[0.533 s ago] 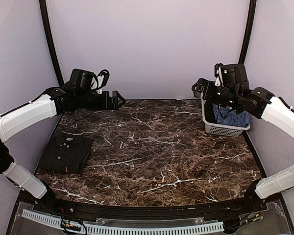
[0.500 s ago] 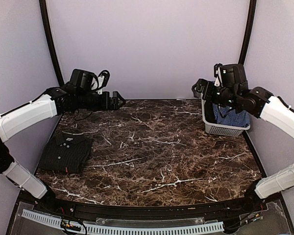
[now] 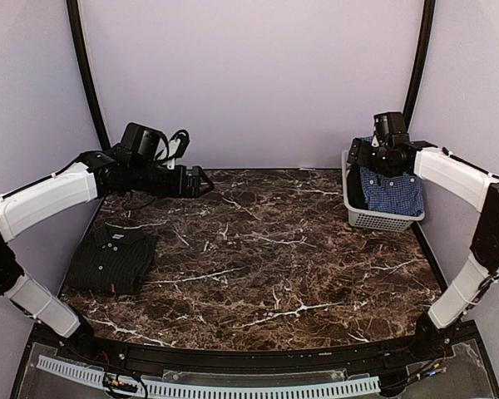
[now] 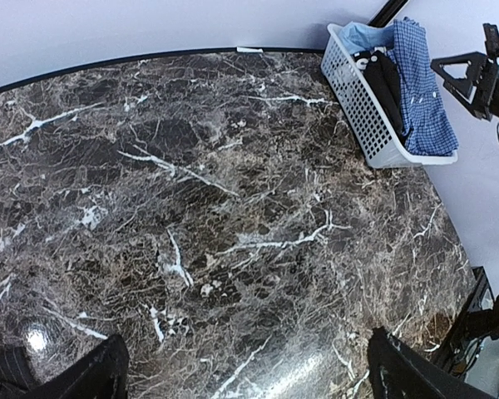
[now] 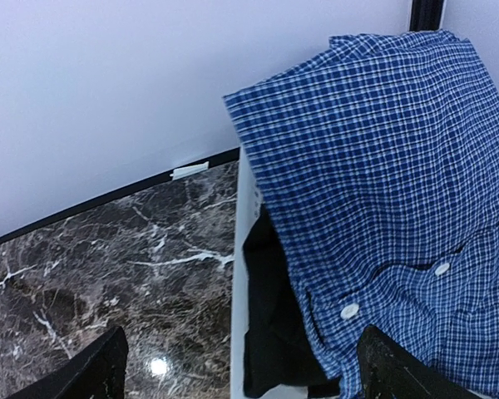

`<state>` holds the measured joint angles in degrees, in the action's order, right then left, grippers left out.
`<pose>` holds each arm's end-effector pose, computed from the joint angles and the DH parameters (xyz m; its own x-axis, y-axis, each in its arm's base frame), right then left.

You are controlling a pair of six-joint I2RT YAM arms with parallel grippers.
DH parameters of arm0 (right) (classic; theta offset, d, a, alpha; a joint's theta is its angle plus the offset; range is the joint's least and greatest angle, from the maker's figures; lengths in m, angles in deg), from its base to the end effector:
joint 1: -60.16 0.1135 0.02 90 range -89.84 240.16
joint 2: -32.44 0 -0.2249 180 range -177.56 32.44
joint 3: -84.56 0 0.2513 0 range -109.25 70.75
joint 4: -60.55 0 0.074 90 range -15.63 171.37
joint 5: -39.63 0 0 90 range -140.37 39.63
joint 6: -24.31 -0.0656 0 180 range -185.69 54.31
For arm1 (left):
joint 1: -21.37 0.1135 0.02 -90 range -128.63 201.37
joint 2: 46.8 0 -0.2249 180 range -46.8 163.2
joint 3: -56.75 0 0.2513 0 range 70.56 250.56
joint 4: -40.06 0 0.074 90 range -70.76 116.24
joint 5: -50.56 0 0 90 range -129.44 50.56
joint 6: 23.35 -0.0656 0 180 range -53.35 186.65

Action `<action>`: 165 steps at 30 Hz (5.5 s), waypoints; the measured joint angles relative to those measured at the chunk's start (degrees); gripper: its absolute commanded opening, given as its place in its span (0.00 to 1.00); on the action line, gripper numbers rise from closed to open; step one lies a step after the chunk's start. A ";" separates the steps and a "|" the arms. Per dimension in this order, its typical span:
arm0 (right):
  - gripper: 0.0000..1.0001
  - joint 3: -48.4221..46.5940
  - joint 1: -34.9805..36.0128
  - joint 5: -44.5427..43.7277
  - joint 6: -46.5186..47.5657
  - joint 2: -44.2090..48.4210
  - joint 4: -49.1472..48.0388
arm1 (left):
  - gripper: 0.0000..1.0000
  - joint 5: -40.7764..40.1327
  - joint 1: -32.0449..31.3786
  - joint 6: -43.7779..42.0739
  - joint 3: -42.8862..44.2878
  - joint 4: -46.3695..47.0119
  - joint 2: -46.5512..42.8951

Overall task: Fold and stack the long sleeve shirts
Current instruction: Pick up the crumpled shirt from the bin, then place the crumpled shirt in the bin, then pick up the crumpled shirt from the center of the board.

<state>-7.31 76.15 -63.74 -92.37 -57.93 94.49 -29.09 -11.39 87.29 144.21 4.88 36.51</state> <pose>0.3781 0.0926 0.2710 -0.4969 0.3120 -0.8098 0.1597 0.9501 0.2681 0.2990 -0.2064 0.2836 -0.6389 -0.0012 -0.7693 0.4665 0.7945 -0.3887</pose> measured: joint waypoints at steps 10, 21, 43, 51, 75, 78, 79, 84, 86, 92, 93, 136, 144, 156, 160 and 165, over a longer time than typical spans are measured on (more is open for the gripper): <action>0.76 -8.41 -9.33 3.98 0.96 -16.57 -3.17 | 0.99 1.88 0.00 -0.02 -4.74 -0.15 -2.69; 0.24 -10.21 -13.70 10.36 -0.15 -21.18 -4.72 | 0.99 1.75 0.00 0.15 -4.83 0.24 -2.97; 0.00 -10.16 -9.07 16.61 2.75 -1.95 0.59 | 0.99 -0.04 0.00 2.75 -4.83 0.72 -7.56; 0.00 -13.68 2.78 26.75 1.03 1.62 -0.44 | 0.99 -1.44 0.00 4.13 -4.85 1.62 -9.09; 0.23 1.53 28.76 40.89 -17.86 -10.91 -21.57 | 0.99 11.69 -0.15 10.56 -14.47 12.61 -7.54; 0.33 2.21 30.47 40.19 -18.86 -11.80 -23.04 | 0.99 14.84 -0.94 12.55 -18.25 16.00 -6.27; 0.37 2.21 30.75 39.89 -18.75 -12.48 -23.96 | 0.99 15.52 -1.33 13.11 -19.21 16.50 -5.75; 0.46 2.23 30.86 37.97 -18.75 -15.17 -24.17 | 0.98 15.17 -2.32 14.84 -21.35 16.92 -4.98; 0.50 2.21 31.04 37.07 -17.73 -15.56 -23.04 | 0.98 13.60 -2.34 15.13 -21.38 16.59 -5.01; 0.57 -1.73 35.56 31.65 -8.04 -15.87 -14.36 | 0.98 4.28 -2.25 16.72 -21.94 11.85 -6.91; 0.57 -2.36 37.27 30.67 -6.08 -15.98 -13.11 | 0.98 2.21 -2.03 17.25 -22.27 10.71 -7.87; 0.00 -34.69 57.22 3.52 7.72 -44.76 19.34 | 0.99 -1.27 11.06 24.96 -30.95 7.93 -19.39; 0.00 -28.96 51.56 14.49 2.95 -39.80 12.17 | 0.99 -0.59 11.06 24.30 -30.95 8.02 -19.82; 0.00 2.69 28.72 26.88 -11.56 -16.00 -14.67 | 0.97 5.25 10.73 20.92 -30.40 9.51 -17.64; 0.00 14.08 21.31 26.69 -14.12 -10.93 -18.45 | 0.93 6.97 8.13 20.02 -29.75 9.84 -13.00; 0.00 23.98 18.99 21.99 -14.19 -4.02 -17.05 | 0.82 8.20 2.32 19.91 -29.33 11.04 -7.23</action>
<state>16.66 95.15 -41.75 -106.55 -61.95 77.44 -20.89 -9.07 107.20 114.87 15.92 29.27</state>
